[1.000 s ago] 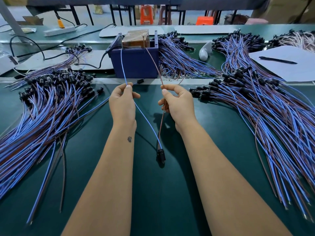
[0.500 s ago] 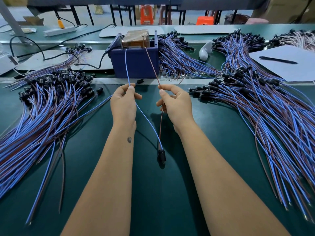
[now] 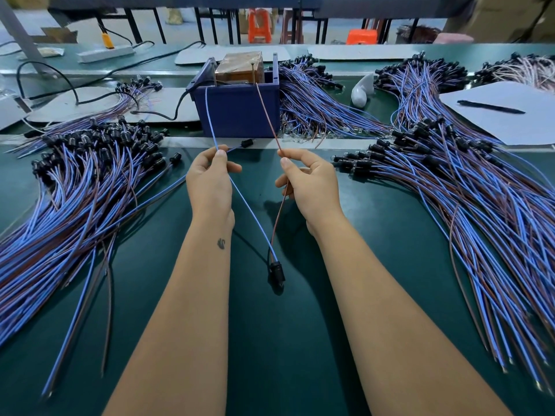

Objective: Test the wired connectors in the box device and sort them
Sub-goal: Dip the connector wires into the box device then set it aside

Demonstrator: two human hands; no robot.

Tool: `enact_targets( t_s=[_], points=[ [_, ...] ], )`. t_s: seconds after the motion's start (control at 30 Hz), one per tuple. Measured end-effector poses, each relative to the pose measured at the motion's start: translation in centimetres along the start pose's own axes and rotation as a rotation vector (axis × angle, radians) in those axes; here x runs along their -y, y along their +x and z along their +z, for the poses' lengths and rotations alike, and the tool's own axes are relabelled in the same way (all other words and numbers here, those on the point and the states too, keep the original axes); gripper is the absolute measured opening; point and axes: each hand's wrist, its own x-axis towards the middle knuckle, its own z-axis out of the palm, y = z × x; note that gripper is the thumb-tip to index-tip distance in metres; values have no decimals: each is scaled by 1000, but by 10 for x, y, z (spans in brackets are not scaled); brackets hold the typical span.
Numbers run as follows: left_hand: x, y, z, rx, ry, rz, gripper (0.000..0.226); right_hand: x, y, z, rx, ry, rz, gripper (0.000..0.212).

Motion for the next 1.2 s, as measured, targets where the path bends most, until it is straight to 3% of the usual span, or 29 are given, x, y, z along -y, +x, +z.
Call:
enact_targets(
  t_s=[0.5, 1.2],
  points=[
    [3, 8, 4, 38, 168, 133, 16, -1, 1, 1, 5, -7, -8, 16],
    [7, 18, 2, 32, 214, 126, 20, -3, 2, 0, 13, -6, -8, 16]
  ],
)
